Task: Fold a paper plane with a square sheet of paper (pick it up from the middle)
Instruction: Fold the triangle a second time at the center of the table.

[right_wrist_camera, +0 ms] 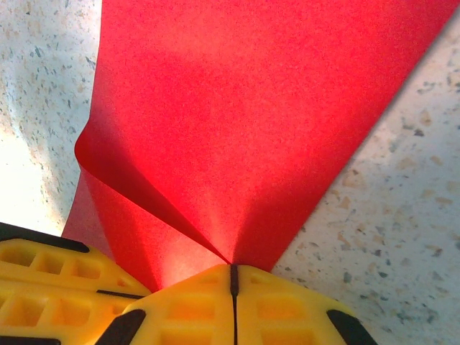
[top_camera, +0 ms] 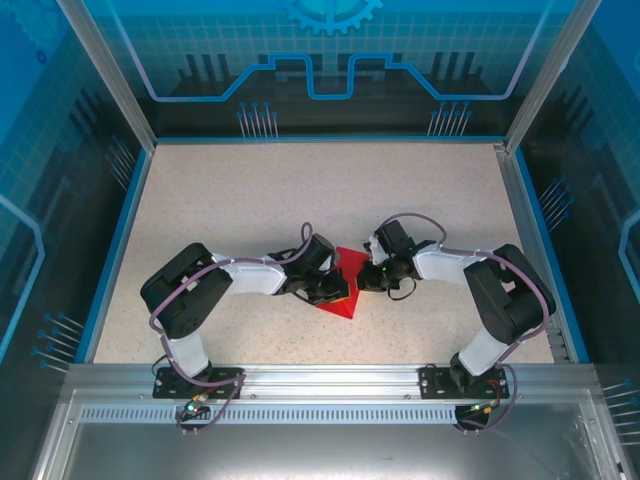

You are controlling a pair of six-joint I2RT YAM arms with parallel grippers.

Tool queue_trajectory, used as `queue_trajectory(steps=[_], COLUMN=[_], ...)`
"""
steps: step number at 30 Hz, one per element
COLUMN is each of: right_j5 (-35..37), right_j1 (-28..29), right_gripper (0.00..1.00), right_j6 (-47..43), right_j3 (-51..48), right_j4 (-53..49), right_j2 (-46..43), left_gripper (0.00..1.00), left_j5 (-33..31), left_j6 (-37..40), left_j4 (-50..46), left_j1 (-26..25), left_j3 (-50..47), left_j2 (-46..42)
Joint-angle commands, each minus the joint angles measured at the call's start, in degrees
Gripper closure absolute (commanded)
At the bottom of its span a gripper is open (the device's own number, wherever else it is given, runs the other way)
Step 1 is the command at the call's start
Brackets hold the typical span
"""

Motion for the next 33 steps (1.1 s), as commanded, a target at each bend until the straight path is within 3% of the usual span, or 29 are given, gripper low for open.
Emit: queue_trajectory(steps=[1,33], right_j5=[0.69,-0.01], right_j1=[-0.74,-0.83], right_gripper=[0.94,0.93], right_j6=[-0.42,0.2], right_j3=[0.47,-0.57], right_j4=[-1.55,-2.49], right_j2=[-1.55,-1.34], left_gripper=[0.91,0.91], left_j5=[1.11,0.93], left_j6=[1.52,1.86], left_j4=[-1.69,-2.48], left_j1=[-0.52,-0.62], left_j3=[1.48,1.89], left_j2=[0.97,0.16])
